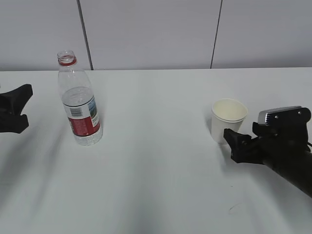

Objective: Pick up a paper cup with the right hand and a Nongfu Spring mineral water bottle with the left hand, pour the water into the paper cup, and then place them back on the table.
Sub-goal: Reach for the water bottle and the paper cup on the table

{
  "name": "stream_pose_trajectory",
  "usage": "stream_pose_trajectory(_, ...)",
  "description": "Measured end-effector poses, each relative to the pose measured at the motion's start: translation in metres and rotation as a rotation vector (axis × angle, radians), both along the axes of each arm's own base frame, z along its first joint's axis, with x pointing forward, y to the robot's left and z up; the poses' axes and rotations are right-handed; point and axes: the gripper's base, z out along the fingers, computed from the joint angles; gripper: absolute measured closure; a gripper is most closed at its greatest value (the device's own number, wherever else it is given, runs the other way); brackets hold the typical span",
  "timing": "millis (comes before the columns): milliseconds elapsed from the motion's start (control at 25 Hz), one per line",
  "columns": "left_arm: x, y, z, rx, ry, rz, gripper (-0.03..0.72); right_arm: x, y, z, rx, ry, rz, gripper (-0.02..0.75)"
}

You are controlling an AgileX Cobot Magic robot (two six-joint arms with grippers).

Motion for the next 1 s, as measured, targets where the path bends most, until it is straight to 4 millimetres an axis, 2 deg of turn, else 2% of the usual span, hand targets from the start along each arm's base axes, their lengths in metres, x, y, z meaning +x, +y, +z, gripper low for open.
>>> stream_pose_trajectory(360, 0.0, 0.0, 0.0, 0.001, 0.0, -0.001, 0.249, 0.03, 0.007, -0.02, -0.002, -0.004, 0.036, 0.124)
stream_pose_trajectory(720, 0.0, 0.0, 0.0, 0.002, 0.0, -0.002, 0.249, 0.052, 0.012, -0.011, 0.006, -0.078, 0.05, 0.125)
stream_pose_trajectory(1000, 0.0, 0.0, 0.0, 0.002, 0.0, -0.002, 0.249, 0.055, 0.012, -0.01, 0.007, -0.088, 0.052, 0.127)
